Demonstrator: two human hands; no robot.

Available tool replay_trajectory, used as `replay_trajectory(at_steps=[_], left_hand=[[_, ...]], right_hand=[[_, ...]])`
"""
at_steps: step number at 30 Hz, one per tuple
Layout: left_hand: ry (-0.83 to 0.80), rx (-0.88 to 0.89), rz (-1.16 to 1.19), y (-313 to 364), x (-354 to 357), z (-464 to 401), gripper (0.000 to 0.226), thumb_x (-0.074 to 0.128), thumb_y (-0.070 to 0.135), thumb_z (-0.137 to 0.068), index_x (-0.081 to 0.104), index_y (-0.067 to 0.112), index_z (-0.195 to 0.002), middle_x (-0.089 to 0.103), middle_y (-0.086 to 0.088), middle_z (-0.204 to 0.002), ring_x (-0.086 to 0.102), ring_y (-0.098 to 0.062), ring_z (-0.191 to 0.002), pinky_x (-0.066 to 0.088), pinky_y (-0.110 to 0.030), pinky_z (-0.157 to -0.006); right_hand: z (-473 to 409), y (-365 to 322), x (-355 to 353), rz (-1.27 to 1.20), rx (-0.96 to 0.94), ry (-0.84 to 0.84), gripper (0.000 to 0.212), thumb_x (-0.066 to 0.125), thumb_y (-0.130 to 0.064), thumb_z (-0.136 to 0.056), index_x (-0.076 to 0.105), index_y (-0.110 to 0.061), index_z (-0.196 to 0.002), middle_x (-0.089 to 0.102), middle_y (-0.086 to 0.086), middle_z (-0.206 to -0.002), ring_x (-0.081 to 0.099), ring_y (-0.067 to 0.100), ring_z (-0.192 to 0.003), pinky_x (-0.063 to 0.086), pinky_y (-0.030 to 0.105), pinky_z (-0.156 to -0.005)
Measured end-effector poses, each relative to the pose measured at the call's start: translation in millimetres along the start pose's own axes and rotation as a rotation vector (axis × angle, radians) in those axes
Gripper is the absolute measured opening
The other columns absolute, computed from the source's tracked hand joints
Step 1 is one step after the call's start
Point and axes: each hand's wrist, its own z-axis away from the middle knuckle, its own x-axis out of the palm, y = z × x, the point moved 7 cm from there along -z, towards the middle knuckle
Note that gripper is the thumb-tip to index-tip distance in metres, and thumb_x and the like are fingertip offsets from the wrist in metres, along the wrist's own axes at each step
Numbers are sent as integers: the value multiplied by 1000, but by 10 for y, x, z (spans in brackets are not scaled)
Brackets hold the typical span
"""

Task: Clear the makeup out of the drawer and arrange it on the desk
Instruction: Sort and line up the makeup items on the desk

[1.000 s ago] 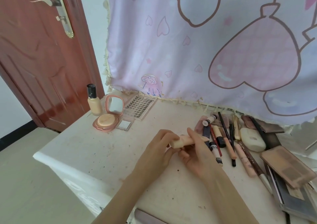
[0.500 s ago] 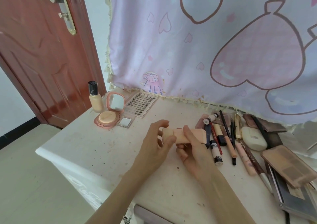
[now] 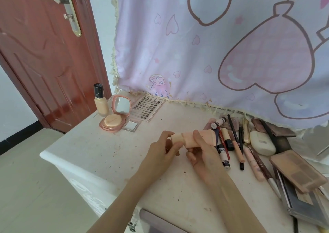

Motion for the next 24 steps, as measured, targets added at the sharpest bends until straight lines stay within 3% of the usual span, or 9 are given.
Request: replay_trajectory(at_steps=[5, 9, 14, 19, 24], left_hand=[[80, -104, 92, -98, -142, 18, 9, 57, 26, -89, 56, 17, -90, 62, 9, -73, 54, 1, -63, 40, -10, -61], [172, -140, 57, -220, -465, 131, 8, 62, 25, -87, 64, 19, -91, 65, 5, -82, 54, 1, -68, 39, -7, -62], [402, -241, 24, -491, -1127, 314, 15, 68, 21, -82, 58, 22, -93, 59, 2, -76, 54, -4, -69, 41, -9, -63], [623, -362, -112, -770, -1830, 453, 26, 65, 30, -84, 51, 15, -101, 56, 5, -77, 52, -7, -73, 35, -16, -60], [638, -469, -215, -1134, -2158, 379, 23, 59, 30, -88, 49, 13, -99, 56, 1, -79, 53, -27, -94, 37, -32, -72]], right_hand=[[14, 79, 54, -72, 101, -58, 21, 55, -22, -91, 56, -4, -102, 56, 10, -82, 47, 12, -54, 38, 20, -41], [40, 187, 165, -72, 192, -99, 20, 55, -21, -91, 58, -2, -97, 59, 8, -68, 48, 13, -52, 41, 19, -41], [0, 245, 310, 126, 190, -121, 12, 59, -16, -88, 58, -5, -85, 55, 5, -57, 46, 11, -47, 35, 18, -38], [-24, 435, 581, 314, 259, -201, 10, 57, -11, -90, 57, -3, -84, 53, 6, -56, 45, 12, -44, 31, 19, -36], [-210, 508, 822, 431, 276, -189, 11, 53, -6, -91, 52, -3, -80, 51, 6, -49, 46, 12, -37, 30, 19, -33]])
